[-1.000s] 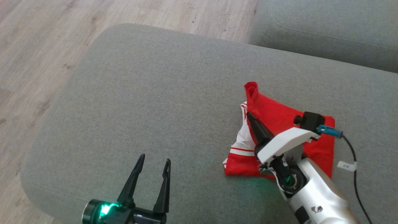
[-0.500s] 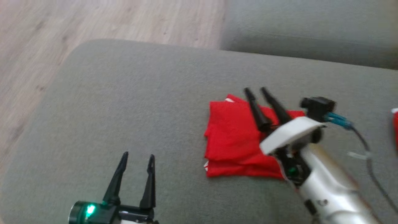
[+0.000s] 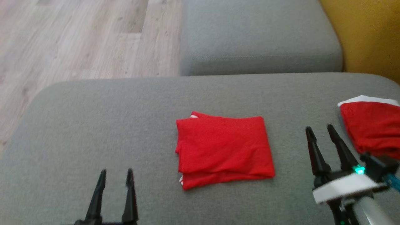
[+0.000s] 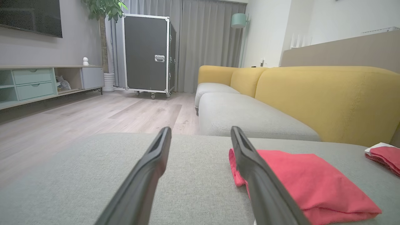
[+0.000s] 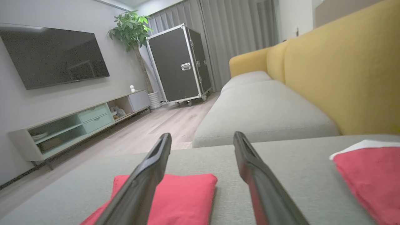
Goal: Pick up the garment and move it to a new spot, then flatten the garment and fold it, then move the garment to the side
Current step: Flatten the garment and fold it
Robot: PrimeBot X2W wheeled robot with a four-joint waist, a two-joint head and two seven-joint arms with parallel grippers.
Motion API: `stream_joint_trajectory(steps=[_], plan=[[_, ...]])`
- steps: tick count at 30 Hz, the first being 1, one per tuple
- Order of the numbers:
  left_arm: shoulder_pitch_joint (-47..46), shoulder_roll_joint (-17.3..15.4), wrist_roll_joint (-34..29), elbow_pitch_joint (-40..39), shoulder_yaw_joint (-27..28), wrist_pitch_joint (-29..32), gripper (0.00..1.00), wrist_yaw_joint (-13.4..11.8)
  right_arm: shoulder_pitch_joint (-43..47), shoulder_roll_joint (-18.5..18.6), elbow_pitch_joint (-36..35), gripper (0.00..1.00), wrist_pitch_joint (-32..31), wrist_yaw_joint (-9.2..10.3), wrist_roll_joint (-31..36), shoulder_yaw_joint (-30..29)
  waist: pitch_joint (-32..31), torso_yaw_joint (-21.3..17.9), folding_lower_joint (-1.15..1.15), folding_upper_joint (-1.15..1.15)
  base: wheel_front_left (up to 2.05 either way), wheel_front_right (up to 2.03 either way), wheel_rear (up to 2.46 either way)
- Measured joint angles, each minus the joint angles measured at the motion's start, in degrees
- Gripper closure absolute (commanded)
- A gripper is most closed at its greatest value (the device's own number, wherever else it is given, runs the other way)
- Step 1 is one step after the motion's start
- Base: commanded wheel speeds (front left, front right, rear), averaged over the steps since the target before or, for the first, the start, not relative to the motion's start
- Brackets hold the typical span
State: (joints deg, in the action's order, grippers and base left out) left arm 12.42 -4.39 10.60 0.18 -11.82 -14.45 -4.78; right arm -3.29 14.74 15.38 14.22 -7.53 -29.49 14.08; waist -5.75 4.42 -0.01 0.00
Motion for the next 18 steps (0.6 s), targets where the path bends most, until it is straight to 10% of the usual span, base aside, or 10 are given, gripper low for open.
stream_joint_trajectory(steps=[18], plan=[[6.4, 0.6, -0.6, 1.9, 2.6, 0.0, 0.00, -0.1, 16.8, -5.7, -5.8, 0.00, 0.0, 0.00, 16.5, -5.8, -3.8, -2.7, 0.00, 0.00, 0.00, 0.00, 0.00]])
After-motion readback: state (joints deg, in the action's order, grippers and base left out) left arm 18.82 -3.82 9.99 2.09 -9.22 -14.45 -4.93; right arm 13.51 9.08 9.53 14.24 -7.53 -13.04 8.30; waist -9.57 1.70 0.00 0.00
